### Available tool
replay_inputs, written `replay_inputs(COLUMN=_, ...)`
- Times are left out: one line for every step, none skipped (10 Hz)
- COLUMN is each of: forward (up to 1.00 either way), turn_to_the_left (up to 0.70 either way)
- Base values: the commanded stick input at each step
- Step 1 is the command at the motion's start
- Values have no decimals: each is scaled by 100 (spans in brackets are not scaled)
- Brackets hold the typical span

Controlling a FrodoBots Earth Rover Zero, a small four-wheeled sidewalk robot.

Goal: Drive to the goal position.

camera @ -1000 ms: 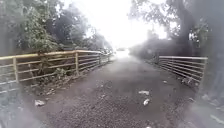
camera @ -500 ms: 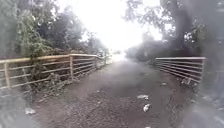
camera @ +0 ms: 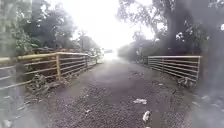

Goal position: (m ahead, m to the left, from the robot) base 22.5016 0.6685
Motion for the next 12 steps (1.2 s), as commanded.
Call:
replay_inputs(forward=70, turn_to_the_left=0)
replay_inputs(forward=70, turn_to_the_left=0)
replay_inputs(forward=70, turn_to_the_left=0)
replay_inputs(forward=70, turn_to_the_left=0)
replay_inputs(forward=70, turn_to_the_left=0)
replay_inputs(forward=70, turn_to_the_left=0)
replay_inputs(forward=70, turn_to_the_left=0)
replay_inputs(forward=70, turn_to_the_left=0)
replay_inputs(forward=70, turn_to_the_left=0)
replay_inputs(forward=70, turn_to_the_left=0)
replay_inputs(forward=70, turn_to_the_left=0)
replay_inputs(forward=70, turn_to_the_left=0)
